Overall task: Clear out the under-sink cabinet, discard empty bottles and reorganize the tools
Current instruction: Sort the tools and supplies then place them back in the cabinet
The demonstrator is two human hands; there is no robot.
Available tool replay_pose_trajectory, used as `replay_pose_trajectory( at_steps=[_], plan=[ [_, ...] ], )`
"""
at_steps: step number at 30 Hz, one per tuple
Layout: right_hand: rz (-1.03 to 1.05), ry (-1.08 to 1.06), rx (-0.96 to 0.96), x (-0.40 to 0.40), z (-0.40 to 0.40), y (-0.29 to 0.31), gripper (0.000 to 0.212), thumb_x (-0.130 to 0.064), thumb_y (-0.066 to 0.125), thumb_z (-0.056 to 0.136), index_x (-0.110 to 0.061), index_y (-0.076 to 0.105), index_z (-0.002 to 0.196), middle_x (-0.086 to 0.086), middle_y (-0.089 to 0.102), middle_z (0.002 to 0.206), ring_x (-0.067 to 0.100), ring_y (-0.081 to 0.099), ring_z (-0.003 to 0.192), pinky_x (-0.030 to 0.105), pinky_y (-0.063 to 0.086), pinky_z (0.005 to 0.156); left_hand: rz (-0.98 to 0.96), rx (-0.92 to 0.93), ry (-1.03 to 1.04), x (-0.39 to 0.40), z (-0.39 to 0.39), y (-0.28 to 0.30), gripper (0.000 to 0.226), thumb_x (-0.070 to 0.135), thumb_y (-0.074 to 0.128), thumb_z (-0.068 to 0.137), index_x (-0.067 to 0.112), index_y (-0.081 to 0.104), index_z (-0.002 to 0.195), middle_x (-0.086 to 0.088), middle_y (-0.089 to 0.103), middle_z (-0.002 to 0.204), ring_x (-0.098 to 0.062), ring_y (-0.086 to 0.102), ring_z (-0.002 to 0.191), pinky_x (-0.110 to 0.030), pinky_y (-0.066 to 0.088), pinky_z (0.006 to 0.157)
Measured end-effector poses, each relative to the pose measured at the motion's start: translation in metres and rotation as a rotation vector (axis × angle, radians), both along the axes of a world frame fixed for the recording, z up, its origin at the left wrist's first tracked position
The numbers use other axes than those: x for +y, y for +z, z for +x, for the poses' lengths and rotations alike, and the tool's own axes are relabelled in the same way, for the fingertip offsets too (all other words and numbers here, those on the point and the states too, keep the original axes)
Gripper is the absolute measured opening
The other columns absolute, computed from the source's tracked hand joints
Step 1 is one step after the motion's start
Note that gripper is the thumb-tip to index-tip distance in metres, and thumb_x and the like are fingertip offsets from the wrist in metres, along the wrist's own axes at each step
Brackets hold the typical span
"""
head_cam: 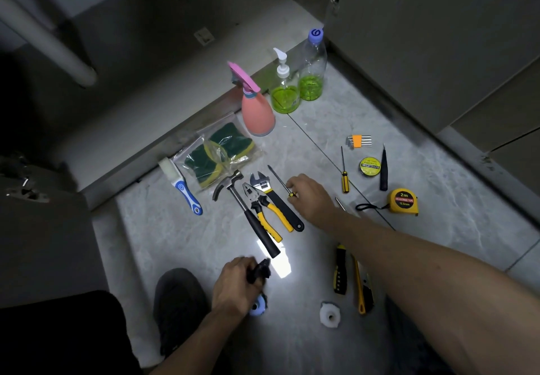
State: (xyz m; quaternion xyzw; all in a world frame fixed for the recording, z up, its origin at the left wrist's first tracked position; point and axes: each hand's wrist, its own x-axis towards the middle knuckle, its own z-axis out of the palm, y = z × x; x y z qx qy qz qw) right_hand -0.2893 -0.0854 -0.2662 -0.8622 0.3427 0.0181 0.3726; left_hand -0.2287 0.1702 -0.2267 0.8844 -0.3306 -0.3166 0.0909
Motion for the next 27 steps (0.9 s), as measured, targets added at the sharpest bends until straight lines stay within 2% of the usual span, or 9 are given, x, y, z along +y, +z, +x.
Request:
replay_pose_trajectory(
  at_steps=[4,8,12,14,17,19,23,25,27],
  plan=[
    [0.037,-0.026,0.006,0.002,0.005,-0.002,0.026,-0.016,0.064,0.094,-0.015,0.063,0.120,0.003,0.058,0.114,0.023,0.060,0.100,0.032,0.046,0.082,0.010,0.021,0.046,0.002,0.001,0.002,0.015,0.032,0.069,0.087,0.030,0.054,0.085,0.010,0.059,0.094,-0.012,0.055,0.081,-0.025,0.040,0.069],
    [0.087,-0.101,-0.023,-0.002,-0.010,0.004,0.027,-0.026,0.066,0.094,-0.015,0.063,0.118,0.002,0.058,0.109,0.018,0.057,0.094,0.031,0.046,0.082,0.012,0.017,0.044,0.003,-0.001,0.003,0.017,0.031,0.070,0.086,0.031,0.056,0.094,0.010,0.058,0.103,-0.012,0.056,0.089,-0.025,0.042,0.073],
    [0.094,-0.209,0.015,-0.003,-0.042,0.016,0.013,-0.029,0.059,0.093,-0.018,0.065,0.097,-0.003,0.063,0.087,0.023,0.061,0.085,0.033,0.050,0.072,0.017,0.020,-0.011,0.007,-0.004,0.005,0.029,0.029,0.069,0.086,0.026,0.059,0.114,0.005,0.056,0.116,-0.018,0.055,0.105,-0.030,0.046,0.081],
    [0.072,-0.234,0.046,0.000,-0.064,0.022,0.017,-0.033,0.058,0.094,-0.018,0.064,0.090,-0.004,0.065,0.082,0.023,0.062,0.082,0.033,0.050,0.069,-0.018,-0.025,-0.050,0.010,-0.007,0.008,0.035,0.029,0.068,0.087,0.026,0.059,0.120,0.005,0.051,0.117,-0.018,0.049,0.111,-0.033,0.047,0.086],
    [0.044,-0.253,0.108,0.011,-0.103,0.031,0.027,-0.044,0.058,0.095,-0.021,0.060,0.082,-0.003,0.065,0.079,0.021,0.061,0.078,0.035,0.050,0.067,-0.107,-0.096,-0.027,0.011,-0.011,0.016,0.024,0.031,0.067,0.087,0.027,0.058,0.109,0.008,0.047,0.106,-0.017,0.047,0.107,-0.034,0.047,0.079],
    [0.019,-0.210,0.158,0.028,-0.129,0.034,0.031,-0.048,0.058,0.095,-0.021,0.055,0.079,-0.003,0.063,0.077,0.021,0.060,0.077,0.034,0.046,0.064,-0.087,-0.102,-0.001,0.011,-0.016,0.020,0.021,0.041,0.066,0.088,0.028,0.056,0.101,0.009,0.047,0.102,-0.017,0.051,0.101,-0.033,0.047,0.073],
    [-0.115,-0.046,0.321,0.069,-0.161,0.037,0.038,-0.055,0.061,0.089,-0.018,0.051,0.094,0.005,0.067,0.094,0.030,0.064,0.093,0.034,0.046,0.068,0.101,-0.087,-0.039,0.020,-0.036,0.026,0.036,0.060,0.063,0.085,0.029,0.053,0.099,0.008,0.048,0.108,-0.018,0.054,0.100,-0.035,0.051,0.073],
    [-0.130,-0.010,0.402,0.080,-0.160,0.039,0.044,-0.053,0.064,0.088,-0.016,0.050,0.106,0.007,0.068,0.103,0.031,0.064,0.102,0.034,0.046,0.070,0.194,-0.070,-0.096,0.027,-0.045,0.027,0.041,0.056,0.066,0.084,0.030,0.052,0.112,0.007,0.046,0.120,-0.020,0.054,0.109,-0.038,0.054,0.078],
    [-0.072,-0.069,0.446,0.085,-0.154,0.040,0.045,-0.044,0.067,0.088,-0.013,0.048,0.113,0.010,0.068,0.108,0.033,0.064,0.106,0.033,0.043,0.070,0.262,-0.046,-0.136,0.033,-0.051,0.024,0.048,0.044,0.069,0.086,0.030,0.046,0.126,0.006,0.042,0.133,-0.021,0.052,0.117,-0.040,0.054,0.085]
  ],
)
